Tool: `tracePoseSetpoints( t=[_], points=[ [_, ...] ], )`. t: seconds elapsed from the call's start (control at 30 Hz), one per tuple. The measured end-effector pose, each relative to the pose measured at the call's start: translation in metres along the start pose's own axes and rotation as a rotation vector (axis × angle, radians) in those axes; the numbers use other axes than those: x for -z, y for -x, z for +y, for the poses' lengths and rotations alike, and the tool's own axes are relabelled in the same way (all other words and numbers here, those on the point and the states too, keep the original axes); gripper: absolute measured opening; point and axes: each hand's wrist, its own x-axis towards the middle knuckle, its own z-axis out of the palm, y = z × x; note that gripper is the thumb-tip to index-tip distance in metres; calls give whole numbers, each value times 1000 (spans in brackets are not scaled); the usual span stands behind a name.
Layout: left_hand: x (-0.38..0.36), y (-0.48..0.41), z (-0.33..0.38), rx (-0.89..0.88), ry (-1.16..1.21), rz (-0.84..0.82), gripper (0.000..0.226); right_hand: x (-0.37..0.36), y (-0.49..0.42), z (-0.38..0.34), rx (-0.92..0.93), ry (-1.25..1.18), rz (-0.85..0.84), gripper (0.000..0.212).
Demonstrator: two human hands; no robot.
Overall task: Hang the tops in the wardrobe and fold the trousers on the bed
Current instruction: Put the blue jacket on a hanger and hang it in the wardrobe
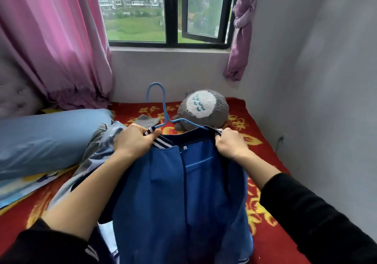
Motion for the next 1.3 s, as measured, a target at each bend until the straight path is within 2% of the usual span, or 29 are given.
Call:
tracePoseSetpoints(
  t=[0.1,0.23,0.3,0.37,0.47,0.53,0.6,0.7,0.8,0.93,0.97,1.03,1.1,1.2,1.23,1.3],
  points=[
    [-4,2,7,-13,41,-24,55,-7,12,-34,101,-246,-52,36],
    [11,4,8,-58,202,44,49,-2,24,-51,255,-449,-79,37],
    [26,6,12,-74,266,87,41,8,21,-46,258,-748,-146,30],
    [40,7,19,-109,311,133,29,19,12,-38,267,-870,-89,25],
    [65,11,35,-194,381,168,21,32,-7,-24,421,-531,333,23],
    [80,16,47,-284,392,156,12,41,-14,-23,461,-353,455,33],
    [93,20,56,-358,361,159,13,52,-18,-28,554,-288,464,30],
    [109,20,58,-392,286,229,30,74,-20,-35,647,-424,387,13],
    [116,24,62,-415,243,308,30,89,-23,-41,665,-447,409,17],
    [126,40,70,-400,265,552,21,102,-32,-45,636,-429,471,25],
    [131,45,71,-403,273,551,19,106,-34,-43,616,-452,476,27],
    [137,59,77,-462,220,415,19,110,-36,-39,603,-519,491,28],
    [139,66,78,-487,121,350,34,113,-33,-39,618,-566,491,25],
    [141,61,66,-285,-48,303,56,116,-26,-40,651,-599,460,23],
    [140,61,60,-227,-85,236,55,116,-24,-40,657,-600,444,23],
    [132,67,49,-171,-50,180,37,113,-21,-40,680,-588,411,23]
  ],
)
